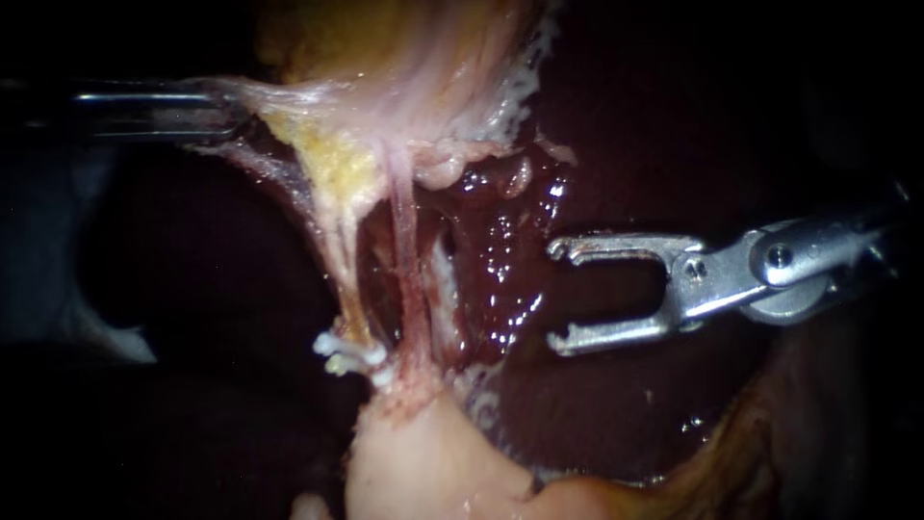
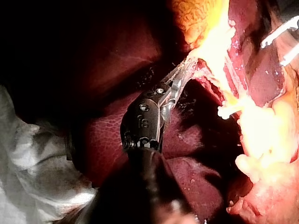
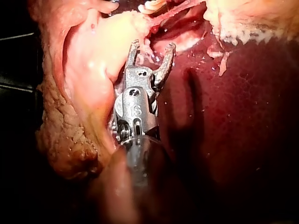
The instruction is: Going back second clip left tube
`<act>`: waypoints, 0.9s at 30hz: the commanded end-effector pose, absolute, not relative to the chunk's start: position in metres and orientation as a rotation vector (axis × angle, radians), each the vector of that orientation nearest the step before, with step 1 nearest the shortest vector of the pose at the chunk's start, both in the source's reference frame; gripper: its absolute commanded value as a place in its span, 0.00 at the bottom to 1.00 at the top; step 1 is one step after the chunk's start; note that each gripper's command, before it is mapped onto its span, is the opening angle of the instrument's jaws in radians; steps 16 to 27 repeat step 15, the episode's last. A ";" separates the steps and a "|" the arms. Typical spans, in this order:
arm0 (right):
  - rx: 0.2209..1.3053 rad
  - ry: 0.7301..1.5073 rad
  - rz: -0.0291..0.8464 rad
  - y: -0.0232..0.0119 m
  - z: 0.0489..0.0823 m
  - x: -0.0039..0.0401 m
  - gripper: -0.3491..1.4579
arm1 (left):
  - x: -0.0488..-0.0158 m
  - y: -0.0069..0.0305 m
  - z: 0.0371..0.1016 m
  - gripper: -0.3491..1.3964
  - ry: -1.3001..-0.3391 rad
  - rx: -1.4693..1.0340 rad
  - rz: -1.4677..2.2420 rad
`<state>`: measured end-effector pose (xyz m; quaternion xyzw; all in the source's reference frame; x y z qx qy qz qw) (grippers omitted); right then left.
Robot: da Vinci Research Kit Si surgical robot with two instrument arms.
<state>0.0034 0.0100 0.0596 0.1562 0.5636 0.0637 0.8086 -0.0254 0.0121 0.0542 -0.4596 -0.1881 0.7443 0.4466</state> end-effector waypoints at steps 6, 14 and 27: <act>0.334 1.205 0.137 0.0100 0.0596 0.0035 0.47 | -0.0270 0.0113 0.0554 0.00 -0.472 -1.149 1.848; 0.334 1.205 0.137 0.0100 0.0596 0.0035 0.47 | -0.0270 0.0114 0.0553 0.00 -0.473 -1.149 1.848; 0.334 1.205 0.137 0.0099 0.0596 0.0035 0.47 | -0.0269 0.0114 0.0553 0.00 -0.473 -1.149 1.849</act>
